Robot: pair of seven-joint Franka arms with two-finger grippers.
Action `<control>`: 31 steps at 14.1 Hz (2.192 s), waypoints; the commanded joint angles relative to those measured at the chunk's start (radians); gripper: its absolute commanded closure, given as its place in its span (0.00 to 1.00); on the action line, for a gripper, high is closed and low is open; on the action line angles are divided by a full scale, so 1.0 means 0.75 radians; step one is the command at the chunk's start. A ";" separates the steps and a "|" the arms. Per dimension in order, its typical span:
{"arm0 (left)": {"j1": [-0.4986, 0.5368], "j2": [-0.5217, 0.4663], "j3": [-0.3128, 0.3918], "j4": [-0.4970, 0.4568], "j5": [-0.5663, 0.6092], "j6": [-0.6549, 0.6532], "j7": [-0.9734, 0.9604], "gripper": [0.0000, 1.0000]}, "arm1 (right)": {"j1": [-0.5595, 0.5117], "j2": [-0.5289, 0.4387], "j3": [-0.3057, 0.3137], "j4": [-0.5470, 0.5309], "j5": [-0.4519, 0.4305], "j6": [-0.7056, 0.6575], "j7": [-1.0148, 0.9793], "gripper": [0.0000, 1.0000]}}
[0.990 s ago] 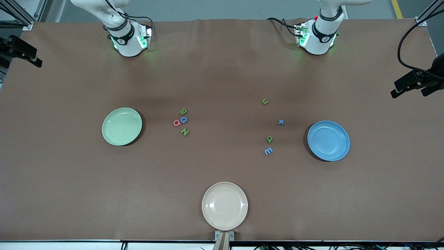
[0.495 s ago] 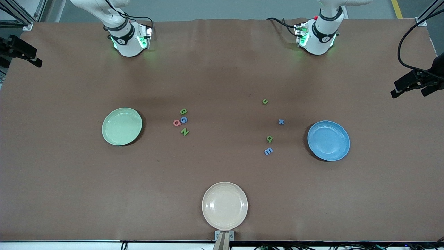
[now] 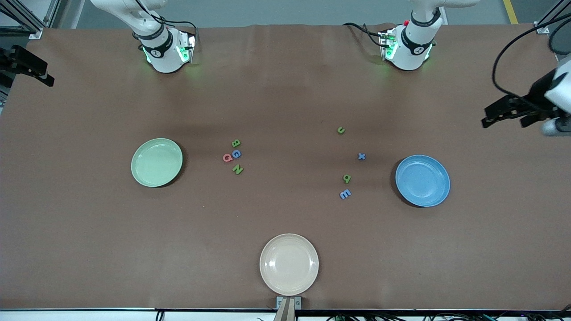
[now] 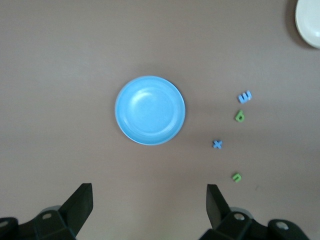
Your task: Sort upper and lower case letters into plates
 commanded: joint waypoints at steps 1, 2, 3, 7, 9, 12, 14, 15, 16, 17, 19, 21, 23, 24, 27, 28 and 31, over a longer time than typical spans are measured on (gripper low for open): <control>-0.058 0.019 -0.034 -0.075 0.011 0.022 -0.097 0.00 | -0.003 -0.017 0.003 -0.011 -0.009 -0.004 -0.011 0.00; -0.072 0.027 -0.061 -0.113 0.011 0.055 -0.156 0.00 | -0.003 -0.015 0.003 -0.011 -0.009 -0.004 -0.011 0.00; -0.078 0.027 -0.093 -0.169 0.011 0.110 -0.225 0.00 | -0.003 -0.015 0.001 -0.011 -0.009 -0.004 -0.011 0.00; -0.078 0.039 -0.243 -0.385 0.023 0.374 -0.479 0.00 | -0.003 -0.015 0.003 -0.009 -0.009 -0.004 -0.009 0.00; -0.076 0.045 -0.304 -0.506 0.023 0.519 -0.535 0.00 | -0.003 -0.015 0.001 -0.009 -0.009 0.000 -0.009 0.00; -0.078 0.072 -0.382 -0.678 0.023 0.752 -0.645 0.00 | -0.003 -0.015 0.001 -0.007 -0.009 0.000 -0.009 0.00; -0.076 0.080 -0.419 -0.796 0.025 0.905 -0.708 0.00 | -0.003 -0.015 0.001 -0.007 -0.009 0.000 -0.009 0.00; -0.078 0.082 -0.427 -0.852 0.025 0.977 -0.715 0.00 | -0.003 -0.015 0.003 -0.007 -0.009 0.002 -0.009 0.00; -0.078 0.098 -0.431 -0.905 0.025 1.045 -0.715 0.00 | -0.003 -0.015 0.001 -0.007 -0.009 0.000 -0.009 0.00; -0.078 0.121 -0.439 -0.950 0.025 1.108 -0.715 0.00 | -0.003 -0.015 0.001 -0.007 -0.009 0.000 -0.007 0.00; -0.078 0.196 -0.443 -0.991 0.027 1.213 -0.715 0.00 | -0.005 -0.011 -0.001 -0.005 -0.005 -0.002 -0.007 0.00; -0.081 0.282 -0.443 -0.995 0.072 1.301 -0.717 0.00 | -0.003 -0.009 0.001 -0.005 -0.007 -0.002 -0.005 0.00; -0.078 0.344 -0.443 -0.995 0.135 1.376 -0.753 0.00 | -0.003 0.003 0.001 -0.005 -0.007 -0.004 0.000 0.00; -0.078 0.366 -0.443 -0.993 0.146 1.413 -0.772 0.00 | -0.003 0.021 0.001 -0.007 -0.007 -0.004 0.000 0.00; -0.083 0.421 -0.443 -0.989 0.148 1.491 -0.778 0.00 | -0.011 0.060 -0.001 -0.007 -0.009 0.004 -0.009 0.00; -0.083 0.434 -0.443 -0.987 0.148 1.507 -0.778 0.00 | -0.011 0.089 -0.001 -0.007 -0.013 0.008 -0.009 0.00; -0.072 0.466 -0.441 -0.977 0.221 1.518 -0.780 0.04 | -0.026 0.205 -0.001 -0.005 -0.013 0.041 -0.011 0.00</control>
